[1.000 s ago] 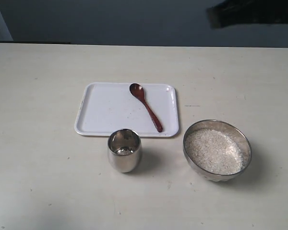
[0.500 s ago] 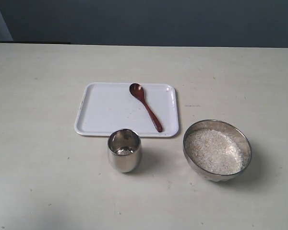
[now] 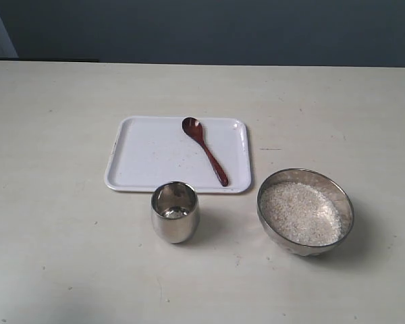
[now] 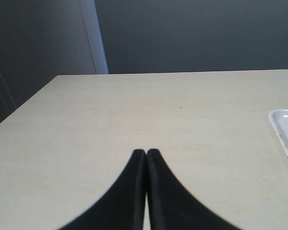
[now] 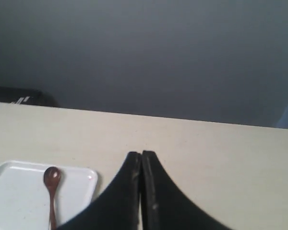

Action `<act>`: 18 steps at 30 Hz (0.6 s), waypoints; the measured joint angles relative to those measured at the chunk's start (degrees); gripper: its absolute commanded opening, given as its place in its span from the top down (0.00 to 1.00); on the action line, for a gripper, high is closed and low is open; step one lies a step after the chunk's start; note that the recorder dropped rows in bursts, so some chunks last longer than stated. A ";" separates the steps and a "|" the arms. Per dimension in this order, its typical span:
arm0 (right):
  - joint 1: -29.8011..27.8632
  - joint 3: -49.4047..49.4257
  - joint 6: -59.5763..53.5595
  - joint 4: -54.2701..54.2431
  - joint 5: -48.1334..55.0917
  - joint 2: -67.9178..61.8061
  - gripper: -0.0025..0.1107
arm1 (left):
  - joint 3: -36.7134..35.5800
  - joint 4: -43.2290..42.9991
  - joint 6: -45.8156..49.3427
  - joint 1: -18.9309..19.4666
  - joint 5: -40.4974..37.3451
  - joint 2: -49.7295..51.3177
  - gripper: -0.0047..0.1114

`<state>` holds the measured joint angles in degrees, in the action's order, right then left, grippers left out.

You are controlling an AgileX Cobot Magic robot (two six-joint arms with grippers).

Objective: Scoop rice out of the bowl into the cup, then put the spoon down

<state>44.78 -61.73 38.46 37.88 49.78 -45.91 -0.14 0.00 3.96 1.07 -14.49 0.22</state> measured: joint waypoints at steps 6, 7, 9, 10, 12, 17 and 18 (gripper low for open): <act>-20.39 16.06 -11.09 -14.11 -21.88 9.80 0.98 | 0.00 0.00 0.00 0.00 0.00 0.00 0.96; -23.68 19.65 -12.74 -16.68 -26.49 11.96 0.98 | 0.00 0.00 0.00 0.00 0.00 0.00 0.96; -29.17 26.32 -14.36 -20.43 -34.79 15.79 0.98 | 0.00 0.00 0.00 0.00 0.00 0.00 0.96; -31.92 29.95 -14.80 -22.09 -38.14 17.80 0.98 | 0.00 0.00 0.00 0.00 0.00 0.00 0.96; -36.17 36.10 -15.23 -24.38 -42.54 21.38 0.98 | 0.00 0.00 0.00 0.00 0.00 0.00 0.96; -43.11 48.39 -15.35 -26.64 -48.71 29.59 0.98 | 0.00 0.00 0.00 0.00 0.00 0.00 0.96; -44.02 50.19 -15.35 -26.64 -49.78 31.09 0.98 | 0.00 0.00 0.00 0.00 0.00 0.00 0.96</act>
<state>0.76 -11.53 23.10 11.25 0.00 -14.82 -0.14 0.00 3.96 1.07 -14.49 0.22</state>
